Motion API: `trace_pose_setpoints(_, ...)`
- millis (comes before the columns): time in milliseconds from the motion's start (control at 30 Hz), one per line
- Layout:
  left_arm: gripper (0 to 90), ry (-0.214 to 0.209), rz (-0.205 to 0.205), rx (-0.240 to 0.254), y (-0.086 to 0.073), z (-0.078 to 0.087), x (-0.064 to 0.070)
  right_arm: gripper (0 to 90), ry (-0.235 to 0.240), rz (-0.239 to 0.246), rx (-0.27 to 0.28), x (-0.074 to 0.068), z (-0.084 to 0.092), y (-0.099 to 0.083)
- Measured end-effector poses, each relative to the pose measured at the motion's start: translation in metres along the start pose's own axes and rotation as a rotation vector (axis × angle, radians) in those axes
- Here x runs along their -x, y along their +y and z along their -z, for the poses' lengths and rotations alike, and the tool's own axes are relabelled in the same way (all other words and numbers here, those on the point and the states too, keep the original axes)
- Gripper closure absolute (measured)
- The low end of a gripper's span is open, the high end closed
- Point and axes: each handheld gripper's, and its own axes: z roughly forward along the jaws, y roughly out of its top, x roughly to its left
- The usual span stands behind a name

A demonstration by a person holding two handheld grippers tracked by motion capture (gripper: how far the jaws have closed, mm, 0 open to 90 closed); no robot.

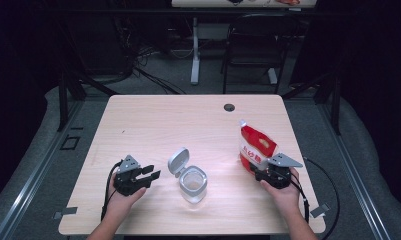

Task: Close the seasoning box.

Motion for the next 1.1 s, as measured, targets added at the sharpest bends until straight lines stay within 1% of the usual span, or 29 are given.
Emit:
trace_pose_setpoints(100,62.0,0.000,0.001,0.000,0.000,0.000,0.000,50.1,0.001,0.001,0.008,-0.001,0.001,0.002)
trace_pose_setpoints(167,62.0,0.000,0.001,-0.001,0.000,0.000,0.000,50.1,-0.008,0.019,0.011,-0.002,0.004,0.004)
trace_pose_setpoints(233,62.0,-0.001,-0.001,-0.001,0.000,0.000,0.000,50.1,-0.009,0.017,0.013,-0.003,0.005,0.005)
trace_pose_setpoints(433,62.0,0.000,0.001,-0.001,0.000,0.000,0.000,50.2,-0.018,0.042,0.029,-0.005,0.011,0.009)
trace_pose_setpoints(500,62.0,-0.001,0.001,-0.001,0.000,0.000,0.000,50.2,-0.024,0.054,0.036,-0.006,0.013,0.010)
trace_pose_setpoints(533,62.0,-0.001,0.001,-0.001,0.000,0.000,0.000,50.2,-0.032,0.068,0.029,-0.007,0.014,0.011)
trace_pose_setpoints(567,62.0,0.001,0.000,-0.004,0.000,0.000,0.000,50.2,-0.033,0.069,0.038,-0.008,0.014,0.012)
trace_pose_setpoints(600,62.0,0.002,0.000,-0.004,0.000,0.000,0.000,50.2,-0.044,0.092,0.035,-0.008,0.016,0.013)
trace_pose_setpoints(667,62.0,-0.001,0.001,-0.001,0.000,0.000,0.000,50.2,-0.047,0.094,0.034,-0.009,0.017,0.014)
trace_pose_setpoints(767,62.0,0.000,0.003,-0.001,0.000,0.000,0.000,50.2,-0.046,0.103,0.049,-0.009,0.020,0.015)
trace_pose_setpoints(800,62.0,0.000,0.003,-0.001,0.000,-0.001,0.000,50.2,-0.050,0.113,0.052,-0.011,0.022,0.017)
trace_pose_setpoints(867,62.0,0.000,0.003,0.000,0.000,-0.001,0.000,50.2,-0.051,0.117,0.061,-0.011,0.023,0.017)
trace_pose_setpoints(933,61.9,0.000,0.003,0.000,0.000,0.000,0.000,50.2,-0.058,0.128,0.056,-0.013,0.025,0.018)
trace_pose_setpoints(1000,61.9,0.000,0.003,0.000,0.000,0.000,0.000,50.2,-0.063,0.133,0.068,-0.015,0.026,0.019)
trace_pose_setpoints(1033,61.9,0.001,0.003,-0.001,0.000,0.000,0.000,50.2,-0.068,0.150,0.061,-0.015,0.027,0.020)
trace_pose_setpoints(1100,61.9,0.002,0.004,0.000,0.000,0.000,0.000,50.2,-0.074,0.171,0.069,-0.018,0.029,0.022)
